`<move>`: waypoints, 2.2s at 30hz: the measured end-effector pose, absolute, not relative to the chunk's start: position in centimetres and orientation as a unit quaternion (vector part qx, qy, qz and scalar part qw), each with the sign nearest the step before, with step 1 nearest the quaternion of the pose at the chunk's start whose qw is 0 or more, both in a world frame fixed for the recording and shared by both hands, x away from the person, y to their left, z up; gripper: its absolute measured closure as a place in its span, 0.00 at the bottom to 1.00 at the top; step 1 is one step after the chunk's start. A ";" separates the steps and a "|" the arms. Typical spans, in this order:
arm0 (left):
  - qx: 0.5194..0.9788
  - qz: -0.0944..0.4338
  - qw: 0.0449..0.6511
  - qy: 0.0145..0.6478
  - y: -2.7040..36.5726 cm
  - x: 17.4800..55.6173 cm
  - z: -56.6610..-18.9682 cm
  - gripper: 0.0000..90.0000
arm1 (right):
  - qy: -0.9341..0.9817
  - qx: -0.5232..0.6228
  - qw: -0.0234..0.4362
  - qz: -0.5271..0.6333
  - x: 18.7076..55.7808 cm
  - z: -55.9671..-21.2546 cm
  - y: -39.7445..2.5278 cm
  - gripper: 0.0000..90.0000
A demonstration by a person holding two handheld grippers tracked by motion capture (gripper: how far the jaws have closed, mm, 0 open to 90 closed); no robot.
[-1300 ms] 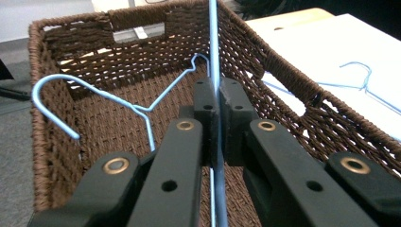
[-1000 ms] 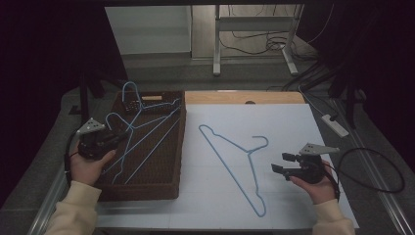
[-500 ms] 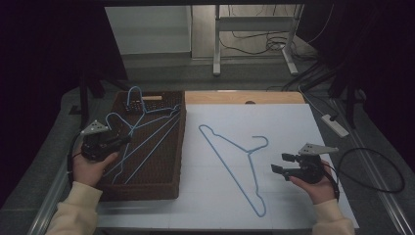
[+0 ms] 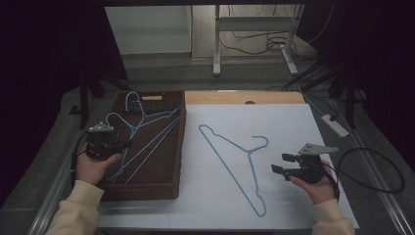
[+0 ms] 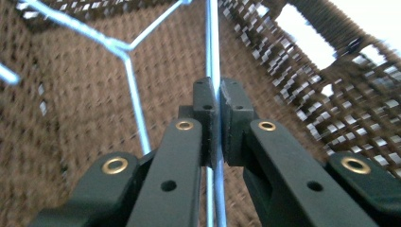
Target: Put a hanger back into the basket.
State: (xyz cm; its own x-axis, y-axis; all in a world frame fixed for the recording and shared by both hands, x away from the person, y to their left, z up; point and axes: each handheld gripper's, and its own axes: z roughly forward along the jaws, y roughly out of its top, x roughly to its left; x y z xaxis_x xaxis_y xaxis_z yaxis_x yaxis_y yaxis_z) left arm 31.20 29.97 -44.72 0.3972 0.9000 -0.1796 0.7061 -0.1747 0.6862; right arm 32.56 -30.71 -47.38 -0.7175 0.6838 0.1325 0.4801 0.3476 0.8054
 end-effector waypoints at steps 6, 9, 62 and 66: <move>0.763 0.127 0.324 0.545 29.9 31.5 -45.3 0.95 | 0.813 0.358 0.114 0.444 32.6 -47.4 -30.7 0.35; 0.769 0.118 0.303 0.551 29.8 31.8 -45.6 0.95 | 0.814 0.359 0.113 0.442 32.6 -47.5 -30.7 0.35; 0.769 0.156 0.479 0.394 22.2 23.3 -43.9 0.42 | 0.813 0.361 0.154 0.429 29.0 -47.1 -28.9 0.36; 0.768 0.156 0.481 0.394 22.0 23.4 -44.0 0.41 | 0.809 0.366 0.157 0.432 29.0 -47.1 -29.0 0.36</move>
State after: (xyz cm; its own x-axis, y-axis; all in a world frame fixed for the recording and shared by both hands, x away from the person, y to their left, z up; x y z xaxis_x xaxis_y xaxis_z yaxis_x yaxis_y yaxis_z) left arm 23.42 22.04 -43.97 0.6412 0.7546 -0.1391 0.4543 -0.2273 0.8613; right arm 28.95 -29.01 -47.10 -0.6823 0.7283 0.0634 0.4573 0.3575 0.8143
